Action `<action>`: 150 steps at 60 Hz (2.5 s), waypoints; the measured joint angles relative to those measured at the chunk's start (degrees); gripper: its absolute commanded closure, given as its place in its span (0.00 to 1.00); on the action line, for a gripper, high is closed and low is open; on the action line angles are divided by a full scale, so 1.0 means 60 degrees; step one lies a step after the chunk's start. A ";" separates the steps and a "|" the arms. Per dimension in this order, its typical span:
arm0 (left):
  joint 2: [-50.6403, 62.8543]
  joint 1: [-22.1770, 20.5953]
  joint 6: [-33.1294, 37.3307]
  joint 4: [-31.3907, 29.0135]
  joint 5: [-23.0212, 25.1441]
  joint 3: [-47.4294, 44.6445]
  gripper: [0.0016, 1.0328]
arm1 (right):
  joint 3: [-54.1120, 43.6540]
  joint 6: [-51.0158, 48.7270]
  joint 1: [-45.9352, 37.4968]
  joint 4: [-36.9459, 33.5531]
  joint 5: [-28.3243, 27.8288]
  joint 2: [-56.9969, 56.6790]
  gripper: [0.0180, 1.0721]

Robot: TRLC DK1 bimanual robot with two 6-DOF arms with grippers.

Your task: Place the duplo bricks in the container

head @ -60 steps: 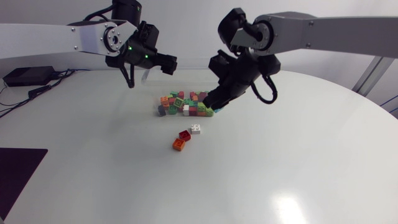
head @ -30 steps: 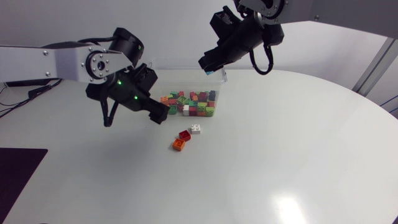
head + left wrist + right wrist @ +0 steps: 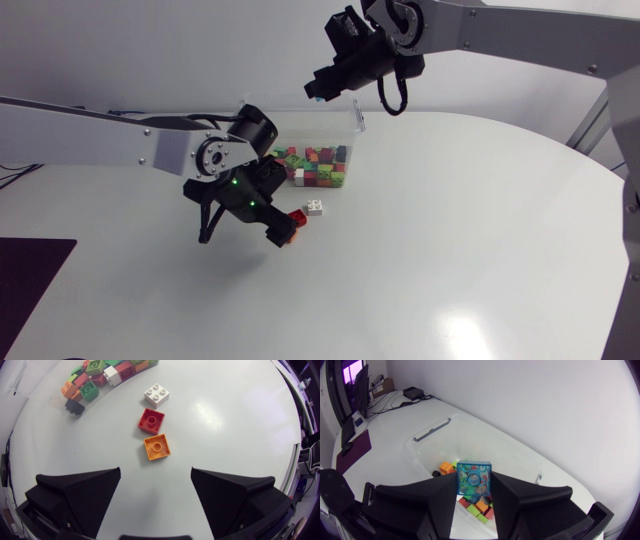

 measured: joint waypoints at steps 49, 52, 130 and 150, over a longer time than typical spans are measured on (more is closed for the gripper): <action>0.2135 -0.0324 -0.1676 0.1774 -0.0754 0.0699 0.60 | -0.2852 0.0160 -0.0211 0.1344 0.0109 -0.2055 0.06; 0.2135 -0.0353 -0.1676 0.1687 -0.0758 0.0699 0.62 | -0.3326 0.0226 -0.0321 0.1388 0.0109 -0.2488 0.06; -0.2568 0.2076 -0.0583 0.1963 0.0120 0.1453 0.67 | -0.2153 0.2262 0.1377 -0.1497 0.1657 0.1763 0.11; -0.2317 0.2313 -0.0645 0.3319 0.0197 0.1719 0.66 | -0.0699 0.2645 0.1322 -0.2379 0.1858 0.2626 0.26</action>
